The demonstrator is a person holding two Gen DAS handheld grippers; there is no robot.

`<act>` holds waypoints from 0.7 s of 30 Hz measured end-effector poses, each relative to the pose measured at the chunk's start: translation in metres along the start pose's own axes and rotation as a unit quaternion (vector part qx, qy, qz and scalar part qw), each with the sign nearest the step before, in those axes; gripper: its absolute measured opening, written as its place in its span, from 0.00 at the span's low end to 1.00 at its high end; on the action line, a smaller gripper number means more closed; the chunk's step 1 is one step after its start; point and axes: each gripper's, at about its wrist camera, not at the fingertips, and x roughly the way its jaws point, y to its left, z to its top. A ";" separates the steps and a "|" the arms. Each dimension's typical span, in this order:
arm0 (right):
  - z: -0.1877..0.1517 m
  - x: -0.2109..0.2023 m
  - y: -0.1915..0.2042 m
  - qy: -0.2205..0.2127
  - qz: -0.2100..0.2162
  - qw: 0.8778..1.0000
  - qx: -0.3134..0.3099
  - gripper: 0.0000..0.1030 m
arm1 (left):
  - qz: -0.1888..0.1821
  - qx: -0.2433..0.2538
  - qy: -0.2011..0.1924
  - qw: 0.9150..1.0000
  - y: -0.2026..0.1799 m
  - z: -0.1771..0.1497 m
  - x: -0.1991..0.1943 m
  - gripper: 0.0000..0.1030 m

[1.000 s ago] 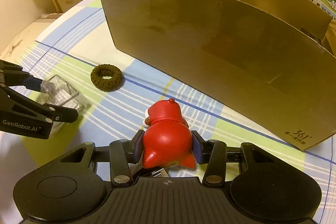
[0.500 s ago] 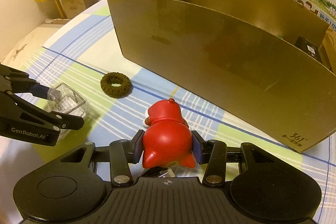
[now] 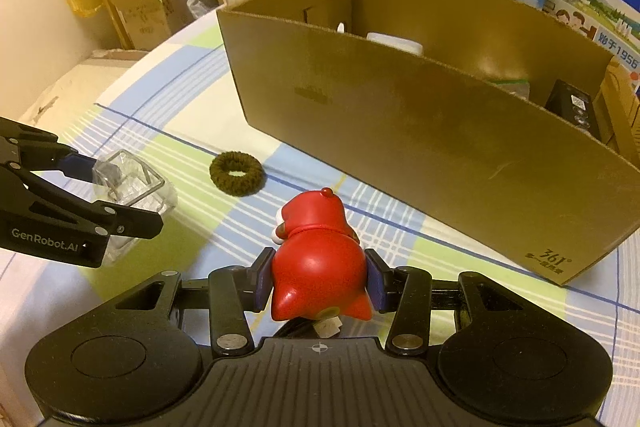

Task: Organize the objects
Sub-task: 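Carry the red toy and clear plastic box over the cardboard box with both tools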

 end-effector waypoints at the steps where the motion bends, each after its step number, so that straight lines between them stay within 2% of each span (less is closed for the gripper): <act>1: 0.000 -0.002 0.001 -0.002 0.001 1.000 0.000 0.42 | -0.001 0.001 -0.003 1.000 -0.001 0.001 -0.003 0.62; 11: 0.005 -0.030 0.001 -0.028 0.007 1.000 0.003 0.42 | -0.014 0.006 -0.033 0.999 -0.009 0.008 -0.032 0.62; 21: 0.023 -0.064 -0.009 -0.074 0.008 0.997 0.009 0.42 | -0.036 0.025 -0.077 0.996 -0.023 0.029 -0.065 0.62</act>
